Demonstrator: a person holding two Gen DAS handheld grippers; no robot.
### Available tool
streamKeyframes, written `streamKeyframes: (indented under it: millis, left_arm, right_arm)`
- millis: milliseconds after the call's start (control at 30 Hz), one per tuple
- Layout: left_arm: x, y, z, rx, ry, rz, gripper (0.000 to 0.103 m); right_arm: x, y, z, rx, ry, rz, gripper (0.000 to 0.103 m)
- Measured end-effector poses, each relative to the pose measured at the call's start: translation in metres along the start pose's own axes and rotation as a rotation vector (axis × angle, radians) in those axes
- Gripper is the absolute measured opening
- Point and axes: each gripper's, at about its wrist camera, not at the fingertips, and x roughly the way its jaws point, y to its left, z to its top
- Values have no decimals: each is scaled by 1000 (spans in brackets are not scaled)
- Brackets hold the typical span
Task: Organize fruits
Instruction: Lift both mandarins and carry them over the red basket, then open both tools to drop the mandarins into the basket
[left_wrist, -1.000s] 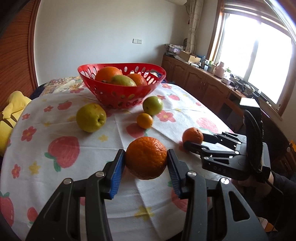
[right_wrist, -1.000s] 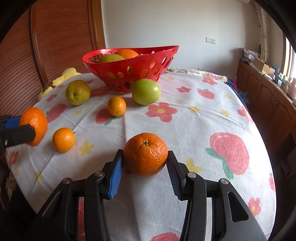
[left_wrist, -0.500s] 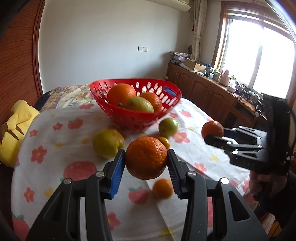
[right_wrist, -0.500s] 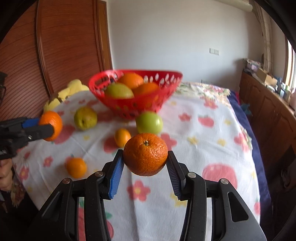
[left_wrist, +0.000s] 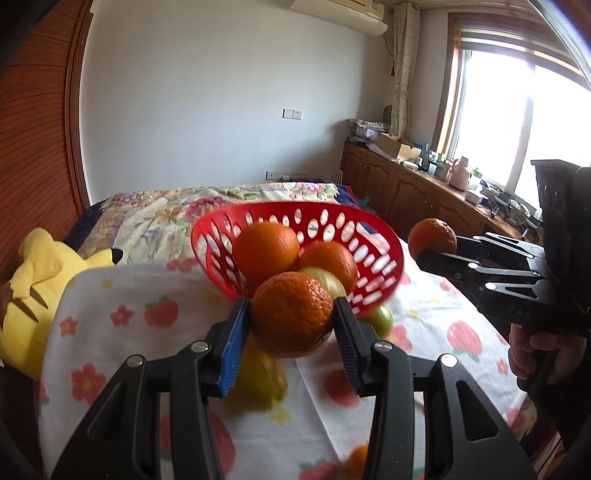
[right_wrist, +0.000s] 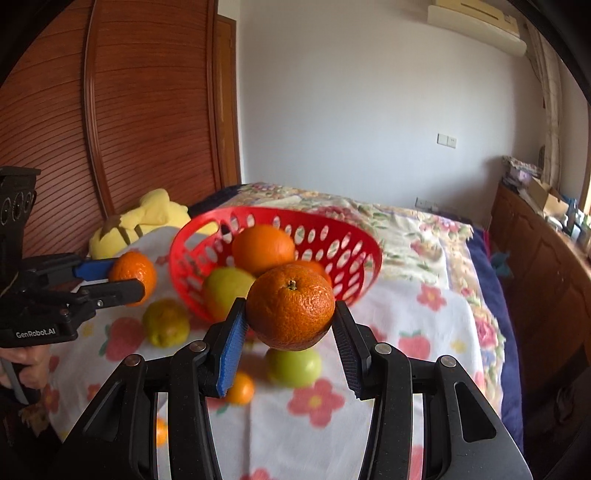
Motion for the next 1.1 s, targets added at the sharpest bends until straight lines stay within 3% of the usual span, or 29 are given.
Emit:
streamKeyframes:
  millis: [367, 667, 1100]
  left_arm:
    - [41, 14, 28, -14, 25, 13, 44]
    - [53, 15, 45, -1, 7, 19, 44]
    - [71, 22, 41, -9, 51, 13, 44]
  right_arm:
    - [50, -26, 30, 7, 39, 3, 47]
    - [98, -28, 52, -23, 60, -6, 47]
    - [129, -37, 50, 39, 147, 29, 47]
